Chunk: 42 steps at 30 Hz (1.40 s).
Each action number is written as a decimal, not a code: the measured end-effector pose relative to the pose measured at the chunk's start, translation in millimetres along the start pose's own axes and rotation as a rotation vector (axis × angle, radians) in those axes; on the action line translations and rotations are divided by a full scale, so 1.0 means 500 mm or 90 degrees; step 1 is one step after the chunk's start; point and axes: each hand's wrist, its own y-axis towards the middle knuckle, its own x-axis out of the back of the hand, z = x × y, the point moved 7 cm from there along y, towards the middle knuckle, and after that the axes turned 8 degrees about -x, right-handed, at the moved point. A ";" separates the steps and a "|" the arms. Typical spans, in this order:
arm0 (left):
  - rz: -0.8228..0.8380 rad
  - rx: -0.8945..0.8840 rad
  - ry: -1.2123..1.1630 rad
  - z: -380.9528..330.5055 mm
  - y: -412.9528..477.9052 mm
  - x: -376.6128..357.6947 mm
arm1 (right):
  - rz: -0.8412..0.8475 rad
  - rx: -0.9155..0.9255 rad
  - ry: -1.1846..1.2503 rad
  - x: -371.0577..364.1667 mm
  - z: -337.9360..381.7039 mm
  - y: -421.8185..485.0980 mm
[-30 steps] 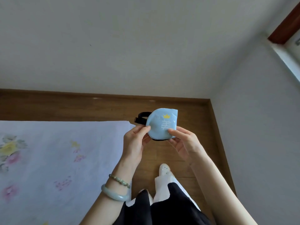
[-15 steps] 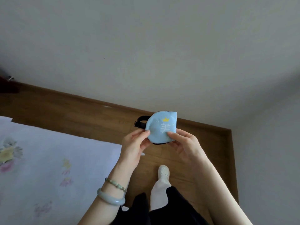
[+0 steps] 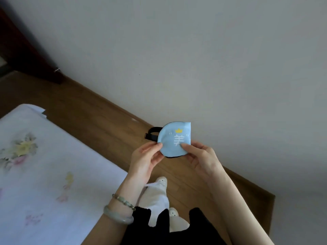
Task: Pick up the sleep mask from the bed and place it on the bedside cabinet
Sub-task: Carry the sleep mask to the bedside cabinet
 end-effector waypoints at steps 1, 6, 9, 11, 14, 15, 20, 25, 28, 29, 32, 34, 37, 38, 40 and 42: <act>-0.010 -0.008 -0.003 -0.007 0.017 0.002 | 0.010 -0.012 -0.011 -0.009 0.010 0.022; -0.065 -0.071 -0.008 -0.058 0.112 0.015 | 0.062 -0.037 -0.054 -0.076 0.067 0.140; -0.075 -0.129 0.005 -0.106 0.184 0.028 | 0.104 -0.053 -0.090 -0.136 0.105 0.228; -0.106 -0.157 -0.001 -0.140 0.238 0.041 | 0.124 -0.061 -0.120 -0.182 0.135 0.290; -0.162 -0.188 -0.006 -0.196 0.320 0.061 | 0.157 -0.076 -0.166 -0.264 0.183 0.379; -0.175 -0.199 -0.014 -0.215 0.345 0.068 | 0.172 -0.081 -0.177 -0.293 0.197 0.407; -0.233 -0.229 -0.086 -0.311 0.459 0.119 | 0.231 -0.096 -0.230 -0.444 0.249 0.540; -0.298 -0.237 -0.128 -0.383 0.541 0.184 | 0.276 -0.137 -0.258 -0.575 0.262 0.650; -0.354 -0.251 -0.153 -0.419 0.585 0.241 | 0.317 -0.169 -0.294 -0.665 0.250 0.711; -0.370 -0.256 -0.159 -0.432 0.602 0.261 | 0.330 -0.175 -0.306 -0.696 0.247 0.733; -0.406 -0.270 -0.189 -0.476 0.667 0.314 | 0.346 -0.191 -0.333 -0.784 0.241 0.811; -0.425 -0.279 -0.199 -0.513 0.723 0.351 | 0.352 -0.202 -0.344 -0.845 0.239 0.874; -0.463 -0.282 -0.211 -0.583 0.815 0.406 | 0.357 -0.218 -0.372 -0.952 0.244 0.973; -0.473 -0.285 -0.216 -0.610 0.845 0.423 | 0.362 -0.223 -0.383 -0.992 0.247 1.003; -0.489 -0.299 -0.231 -0.666 0.896 0.455 | 0.376 -0.233 -0.396 -1.074 0.256 1.058; -0.512 -0.322 -0.234 -0.727 0.937 0.493 | 0.404 -0.247 -0.404 -1.162 0.263 1.106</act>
